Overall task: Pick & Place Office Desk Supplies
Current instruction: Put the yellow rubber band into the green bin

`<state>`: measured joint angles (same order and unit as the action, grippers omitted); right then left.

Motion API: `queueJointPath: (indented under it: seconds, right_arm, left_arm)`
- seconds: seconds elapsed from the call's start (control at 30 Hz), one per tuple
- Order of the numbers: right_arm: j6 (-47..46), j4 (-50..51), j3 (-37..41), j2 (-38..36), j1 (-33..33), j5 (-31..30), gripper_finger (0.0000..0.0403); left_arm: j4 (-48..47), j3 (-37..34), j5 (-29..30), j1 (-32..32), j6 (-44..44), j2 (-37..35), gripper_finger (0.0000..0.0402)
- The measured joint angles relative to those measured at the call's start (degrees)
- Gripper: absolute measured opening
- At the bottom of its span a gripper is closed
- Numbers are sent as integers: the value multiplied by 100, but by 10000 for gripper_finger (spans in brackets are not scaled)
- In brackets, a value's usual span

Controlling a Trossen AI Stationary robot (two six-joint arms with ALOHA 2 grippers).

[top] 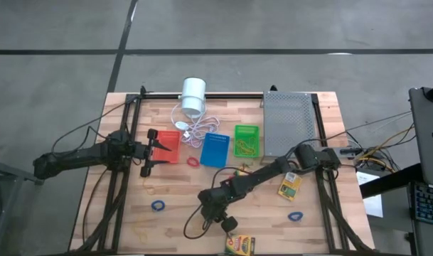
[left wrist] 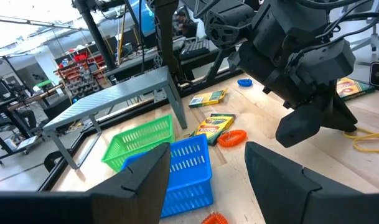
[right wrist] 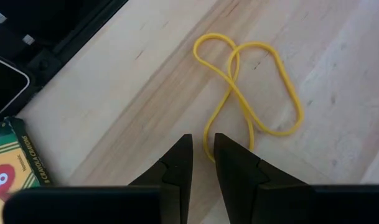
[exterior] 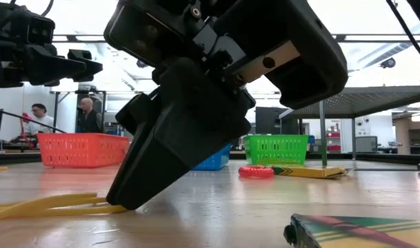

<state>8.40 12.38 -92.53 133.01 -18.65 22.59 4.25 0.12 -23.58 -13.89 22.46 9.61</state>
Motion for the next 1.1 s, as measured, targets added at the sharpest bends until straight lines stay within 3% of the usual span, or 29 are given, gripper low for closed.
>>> queueJointPath:
  seconds: [0.4, 1.1]
  right_arm:
    - [13, -6, 0, 11, -2, -118, 11]
    - [-28, 357, 20, -639, 87, -381, 8]
  left_arm:
    - [0, -1, -1, 0, -2, 0, 210]
    - [0, 0, -1, 0, 0, 0, 210]
